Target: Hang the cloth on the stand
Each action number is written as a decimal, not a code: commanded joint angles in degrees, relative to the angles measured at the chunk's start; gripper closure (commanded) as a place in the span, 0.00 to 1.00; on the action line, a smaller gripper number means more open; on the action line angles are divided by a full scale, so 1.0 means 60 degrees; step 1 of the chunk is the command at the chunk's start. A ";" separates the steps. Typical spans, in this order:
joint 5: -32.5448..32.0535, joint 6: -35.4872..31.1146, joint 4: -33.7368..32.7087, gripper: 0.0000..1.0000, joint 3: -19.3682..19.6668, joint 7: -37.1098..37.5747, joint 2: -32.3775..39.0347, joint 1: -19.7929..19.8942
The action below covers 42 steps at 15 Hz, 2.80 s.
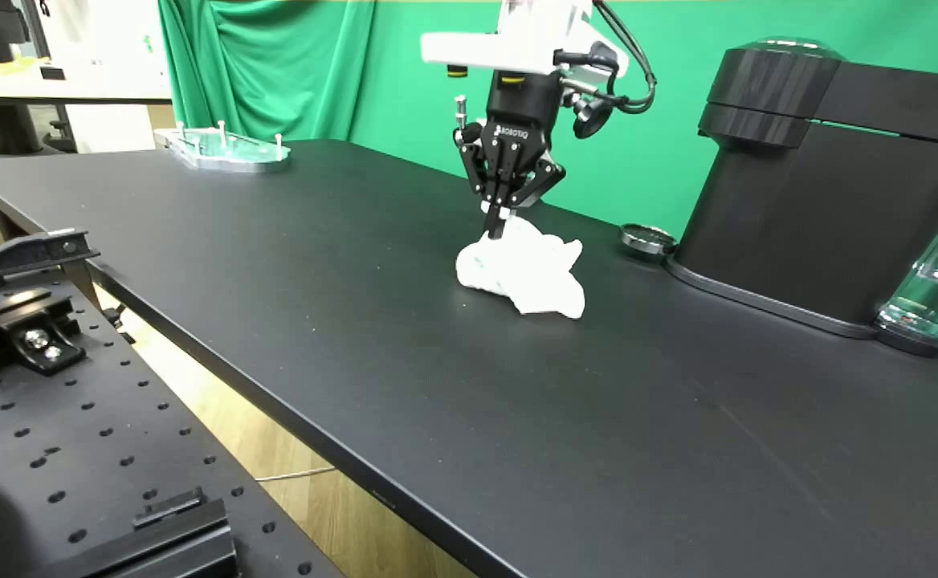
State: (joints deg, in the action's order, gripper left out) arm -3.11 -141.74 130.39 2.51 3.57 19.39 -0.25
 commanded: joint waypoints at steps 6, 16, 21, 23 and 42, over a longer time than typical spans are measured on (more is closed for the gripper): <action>0.0600 0.1150 -0.1663 1.00 -0.0317 0.1331 -0.0149 -0.0513; -0.0072 0.1066 -0.2544 1.00 -0.0507 0.2622 -0.1056 -0.1422; -0.0340 0.0836 -0.2889 1.00 -0.0720 0.2809 -0.1173 -0.1610; -0.0367 0.0835 -0.3145 1.00 -0.0849 0.2836 -0.1024 -0.1720; -0.0513 0.1964 -0.4549 1.00 -0.1302 0.2803 0.0698 -0.2946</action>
State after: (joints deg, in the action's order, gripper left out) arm -5.62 -132.72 105.55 -5.14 18.30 22.50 -17.51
